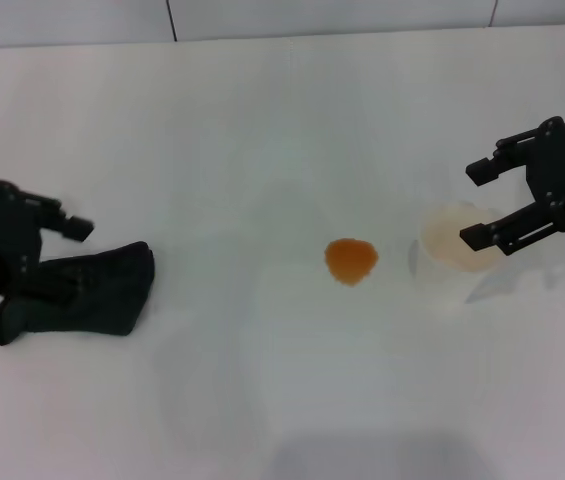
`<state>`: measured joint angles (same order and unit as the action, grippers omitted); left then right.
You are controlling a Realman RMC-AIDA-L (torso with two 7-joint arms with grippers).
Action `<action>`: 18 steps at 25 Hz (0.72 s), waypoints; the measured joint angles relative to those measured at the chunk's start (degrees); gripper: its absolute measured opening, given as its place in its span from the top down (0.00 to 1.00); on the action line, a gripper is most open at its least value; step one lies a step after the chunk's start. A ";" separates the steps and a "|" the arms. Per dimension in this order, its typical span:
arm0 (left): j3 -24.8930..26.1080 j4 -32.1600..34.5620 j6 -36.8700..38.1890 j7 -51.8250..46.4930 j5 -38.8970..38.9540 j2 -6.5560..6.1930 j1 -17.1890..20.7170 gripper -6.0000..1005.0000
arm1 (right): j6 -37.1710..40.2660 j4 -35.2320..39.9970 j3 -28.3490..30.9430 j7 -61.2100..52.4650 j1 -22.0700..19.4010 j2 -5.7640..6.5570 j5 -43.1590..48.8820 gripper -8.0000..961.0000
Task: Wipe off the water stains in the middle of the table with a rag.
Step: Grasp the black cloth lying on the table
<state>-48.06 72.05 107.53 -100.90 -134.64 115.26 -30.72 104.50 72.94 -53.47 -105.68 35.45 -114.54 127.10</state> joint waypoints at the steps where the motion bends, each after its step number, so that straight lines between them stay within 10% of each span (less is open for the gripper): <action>1: -0.02 0.31 0.18 -0.58 -1.48 0.03 0.02 0.28 | -0.13 0.00 0.00 0.00 -0.05 -0.09 0.01 0.12; 18: -2.07 -3.20 -7.17 -0.17 -17.64 0.83 -2.44 0.28 | -2.95 -0.88 -2.87 -0.31 -0.09 -0.68 -0.61 0.12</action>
<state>-50.13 68.84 100.36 -101.06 -152.28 116.09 -33.16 101.55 72.07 -56.34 -105.99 35.36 -115.22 126.49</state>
